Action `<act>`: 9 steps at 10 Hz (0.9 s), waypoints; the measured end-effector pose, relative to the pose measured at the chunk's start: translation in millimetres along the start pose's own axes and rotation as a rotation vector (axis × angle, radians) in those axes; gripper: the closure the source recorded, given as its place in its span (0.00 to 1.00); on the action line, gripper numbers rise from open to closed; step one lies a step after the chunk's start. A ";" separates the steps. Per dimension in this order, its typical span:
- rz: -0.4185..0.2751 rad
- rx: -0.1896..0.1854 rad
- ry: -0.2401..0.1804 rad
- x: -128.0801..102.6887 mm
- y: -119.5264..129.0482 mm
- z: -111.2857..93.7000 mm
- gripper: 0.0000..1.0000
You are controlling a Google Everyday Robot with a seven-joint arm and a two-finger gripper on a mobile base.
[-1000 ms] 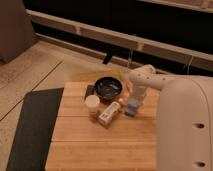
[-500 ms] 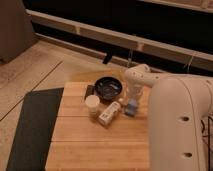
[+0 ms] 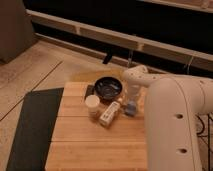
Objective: Place the white sponge in the ceramic bowl
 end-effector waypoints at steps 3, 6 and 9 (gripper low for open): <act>-0.027 0.001 0.001 1.3 1.2 2.4 0.66; -0.042 -0.011 -0.014 0.3 4.7 -1.9 0.96; -0.005 -0.053 -0.102 -5.1 6.1 -52.6 1.00</act>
